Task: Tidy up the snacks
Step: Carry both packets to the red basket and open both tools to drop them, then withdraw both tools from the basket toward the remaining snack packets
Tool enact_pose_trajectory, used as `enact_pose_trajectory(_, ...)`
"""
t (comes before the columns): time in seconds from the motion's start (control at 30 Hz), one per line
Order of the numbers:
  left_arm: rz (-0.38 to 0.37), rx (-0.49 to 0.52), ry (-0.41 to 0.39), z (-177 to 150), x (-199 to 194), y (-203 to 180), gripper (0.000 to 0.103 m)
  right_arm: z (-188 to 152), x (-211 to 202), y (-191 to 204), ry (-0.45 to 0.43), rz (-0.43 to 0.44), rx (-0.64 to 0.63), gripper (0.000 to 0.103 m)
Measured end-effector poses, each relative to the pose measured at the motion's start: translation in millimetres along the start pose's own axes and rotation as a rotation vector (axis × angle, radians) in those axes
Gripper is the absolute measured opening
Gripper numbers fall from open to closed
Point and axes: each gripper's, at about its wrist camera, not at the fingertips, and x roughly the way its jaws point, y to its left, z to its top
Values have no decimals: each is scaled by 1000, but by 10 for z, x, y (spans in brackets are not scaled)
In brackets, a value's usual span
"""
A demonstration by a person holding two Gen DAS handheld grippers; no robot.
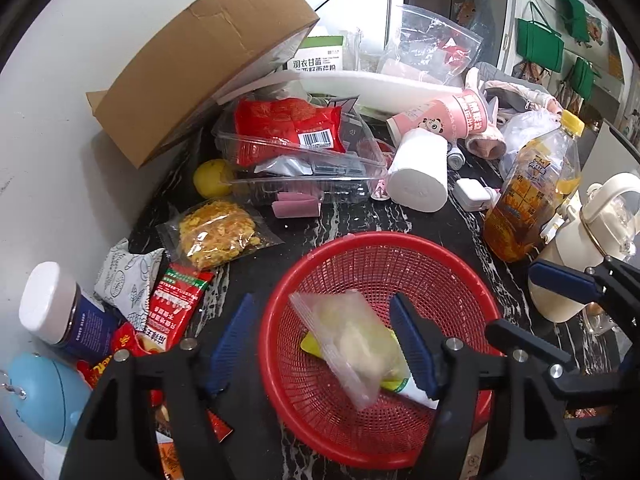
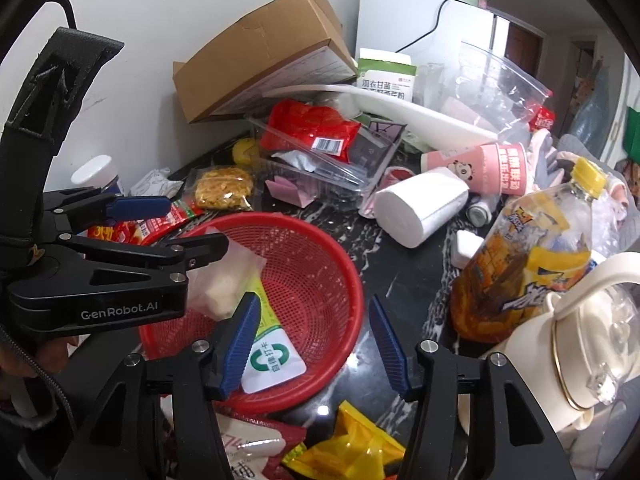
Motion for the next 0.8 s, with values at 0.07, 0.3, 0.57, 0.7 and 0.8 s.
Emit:
enact_pose_trajectory(0.07,-2,2,-12,11,-70,-6,70,3,-58,-6,-7,-4,3,56)
enact_pose_trajectory(0.3,-9,11,-76,58,-409,-44,70,47,-350,-5,-58,-40,1,61)
enact_pose_trajectory(0.57,-17,32,-153,81,-899,-127,70,86,-802,32,-122,-74,9,64)
enact_pose_trajectory(0.7,-16,55,-192,67,-1157,-201,70,76,-1056,49,-155,-98,15,66)
enact_pose_trajectory(0.8,-24,64,-215,34,-1331,-246,70,50,-1257,51,-180,-113,27,68)
